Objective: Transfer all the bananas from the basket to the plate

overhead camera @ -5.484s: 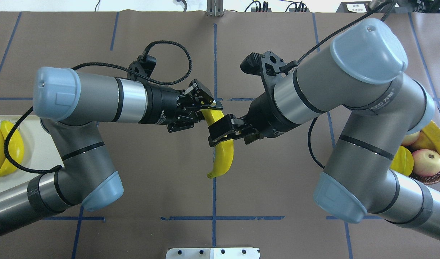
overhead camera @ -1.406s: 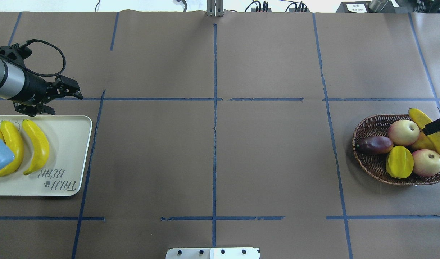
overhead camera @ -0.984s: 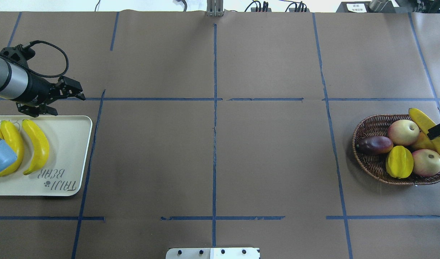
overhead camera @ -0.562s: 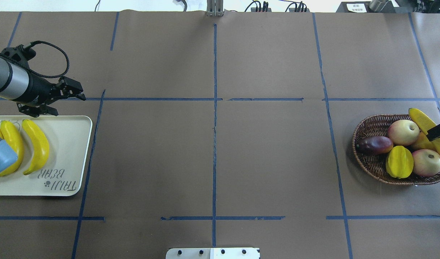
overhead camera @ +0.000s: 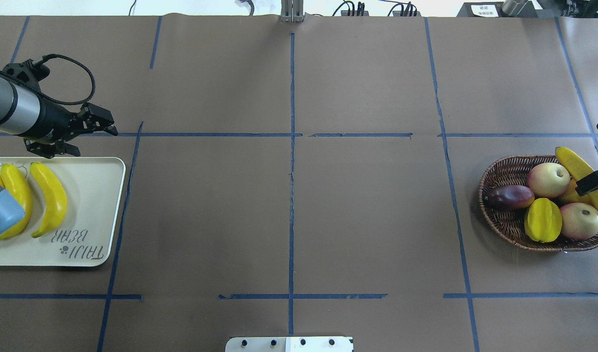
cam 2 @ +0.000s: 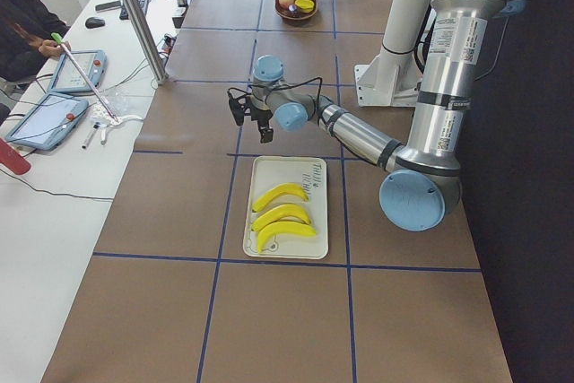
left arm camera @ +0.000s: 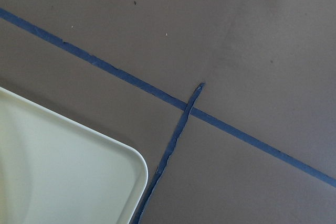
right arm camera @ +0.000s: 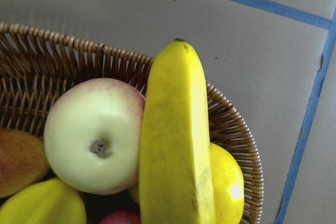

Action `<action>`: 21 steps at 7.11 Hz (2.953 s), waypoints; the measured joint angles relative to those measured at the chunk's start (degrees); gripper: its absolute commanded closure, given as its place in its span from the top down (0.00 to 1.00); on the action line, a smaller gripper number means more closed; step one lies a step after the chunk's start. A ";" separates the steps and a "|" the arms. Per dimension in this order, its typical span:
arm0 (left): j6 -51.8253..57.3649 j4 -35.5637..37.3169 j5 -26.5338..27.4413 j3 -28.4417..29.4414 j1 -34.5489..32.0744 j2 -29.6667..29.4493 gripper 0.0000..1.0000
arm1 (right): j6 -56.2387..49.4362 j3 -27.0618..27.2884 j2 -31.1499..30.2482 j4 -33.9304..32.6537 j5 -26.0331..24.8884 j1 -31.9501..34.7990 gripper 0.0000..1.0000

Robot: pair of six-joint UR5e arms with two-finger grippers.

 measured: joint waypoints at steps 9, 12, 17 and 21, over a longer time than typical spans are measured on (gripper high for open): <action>-0.24 0.05 -0.11 -0.15 -0.02 -0.62 1.00 | -4.44 10.31 0.23 -10.43 0.03 2.58 0.01; -0.49 0.05 -0.44 -0.16 -0.02 -1.07 1.00 | -6.73 13.88 10.59 -17.74 8.29 4.34 0.00; -19.82 -2.18 -0.87 -0.03 5.86 -16.41 1.00 | 23.32 13.80 34.36 -17.19 15.58 -8.67 0.00; -29.12 -15.61 -0.38 1.35 8.62 -21.20 1.00 | 34.14 14.50 43.76 -17.00 8.44 -19.41 0.00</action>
